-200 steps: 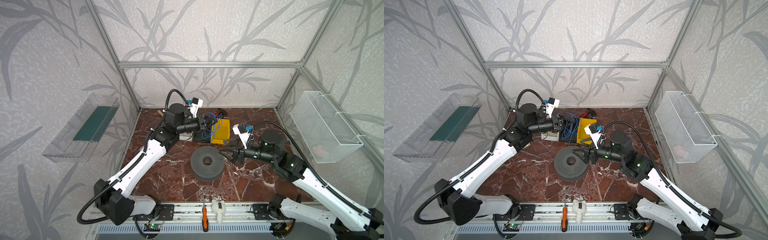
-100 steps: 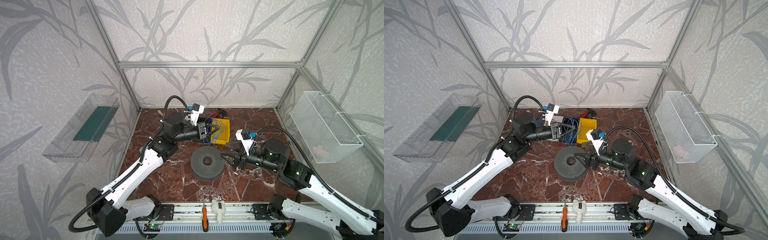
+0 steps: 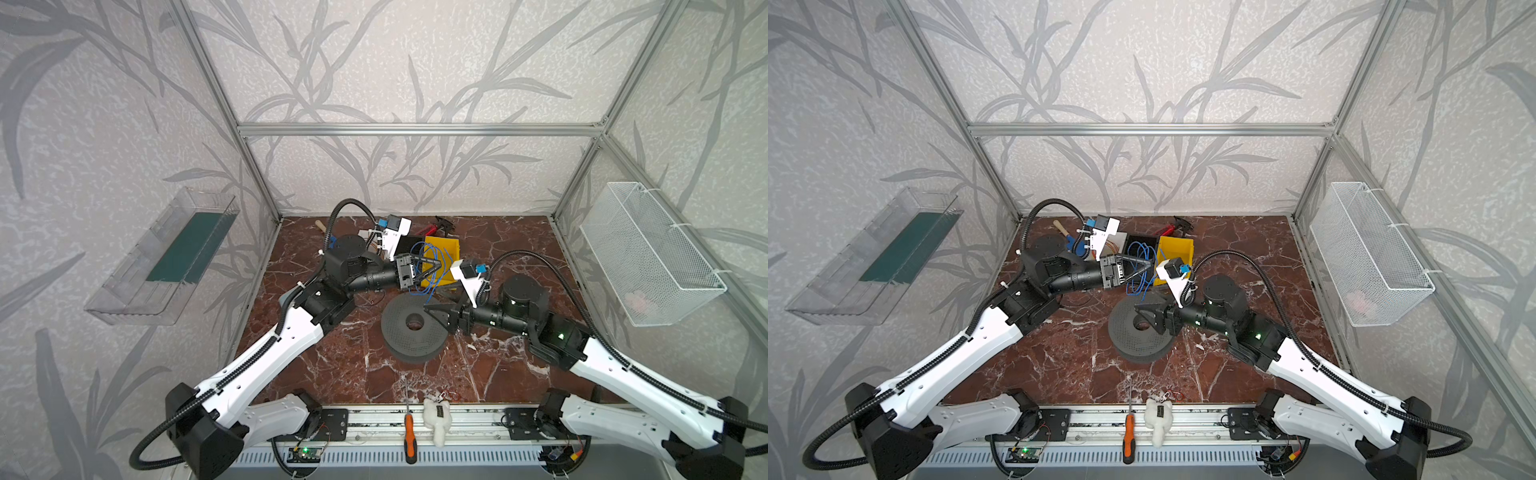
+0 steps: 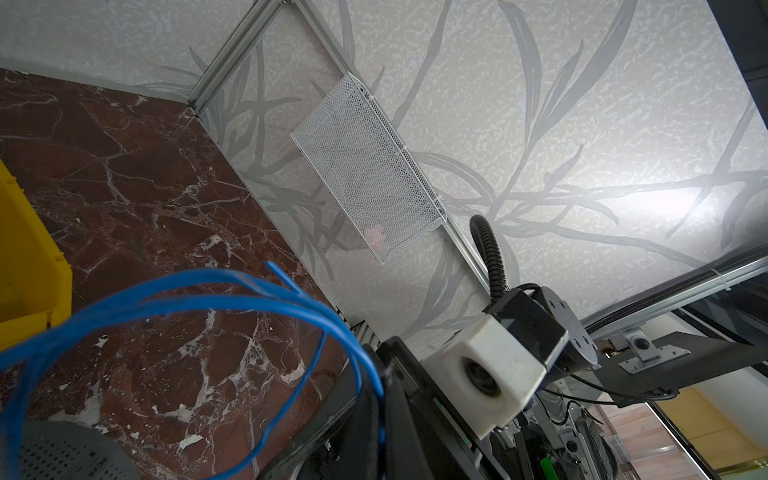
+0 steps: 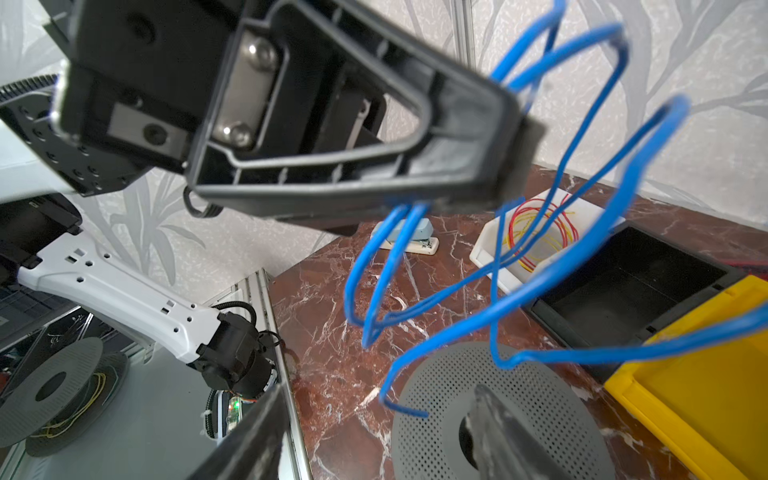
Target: Wrap the cables
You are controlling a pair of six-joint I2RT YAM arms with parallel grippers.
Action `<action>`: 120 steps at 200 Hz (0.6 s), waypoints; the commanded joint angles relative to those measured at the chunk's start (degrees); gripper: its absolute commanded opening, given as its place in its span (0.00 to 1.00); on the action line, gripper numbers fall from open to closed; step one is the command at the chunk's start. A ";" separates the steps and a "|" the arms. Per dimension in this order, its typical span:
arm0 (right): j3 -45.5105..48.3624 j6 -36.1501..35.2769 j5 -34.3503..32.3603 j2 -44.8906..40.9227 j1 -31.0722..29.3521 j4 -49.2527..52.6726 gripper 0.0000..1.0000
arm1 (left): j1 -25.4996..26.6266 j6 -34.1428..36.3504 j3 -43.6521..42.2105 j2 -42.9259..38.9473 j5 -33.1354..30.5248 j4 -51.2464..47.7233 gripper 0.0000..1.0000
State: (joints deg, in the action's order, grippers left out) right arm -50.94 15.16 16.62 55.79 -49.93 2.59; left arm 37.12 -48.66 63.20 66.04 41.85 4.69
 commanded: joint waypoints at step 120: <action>2.37 1.45 -14.78 -8.89 0.55 5.06 0.00 | 0.27 2.18 0.10 -4.46 -0.47 -2.67 0.00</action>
State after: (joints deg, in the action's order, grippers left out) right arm -46.65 16.91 10.31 48.66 -49.93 0.82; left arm 37.39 -47.53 62.83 62.87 40.77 3.25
